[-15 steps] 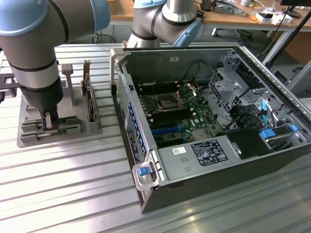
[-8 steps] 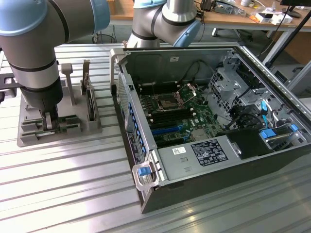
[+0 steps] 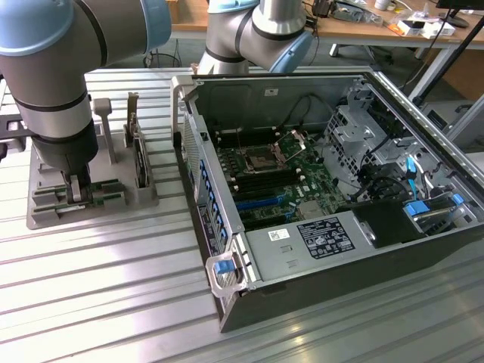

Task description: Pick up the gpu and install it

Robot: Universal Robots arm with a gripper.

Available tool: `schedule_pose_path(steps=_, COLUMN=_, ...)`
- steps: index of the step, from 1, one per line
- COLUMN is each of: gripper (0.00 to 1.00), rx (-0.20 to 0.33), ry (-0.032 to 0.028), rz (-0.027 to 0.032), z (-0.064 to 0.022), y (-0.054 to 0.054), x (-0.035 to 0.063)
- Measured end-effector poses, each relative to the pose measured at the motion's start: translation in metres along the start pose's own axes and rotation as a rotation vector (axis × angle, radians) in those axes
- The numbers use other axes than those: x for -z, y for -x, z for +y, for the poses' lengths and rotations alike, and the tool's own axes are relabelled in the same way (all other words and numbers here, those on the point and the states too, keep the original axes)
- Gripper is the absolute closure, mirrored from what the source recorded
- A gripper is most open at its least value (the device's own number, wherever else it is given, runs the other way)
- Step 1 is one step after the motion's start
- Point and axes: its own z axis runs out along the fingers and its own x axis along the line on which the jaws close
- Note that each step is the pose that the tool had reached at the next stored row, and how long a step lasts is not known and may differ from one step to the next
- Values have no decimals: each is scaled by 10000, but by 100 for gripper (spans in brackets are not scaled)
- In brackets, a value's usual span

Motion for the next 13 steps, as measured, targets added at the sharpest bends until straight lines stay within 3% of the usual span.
schedule_pose_path(steps=13, gripper=88, rx=0, ry=-1, rz=-1, z=3, y=1, x=69)
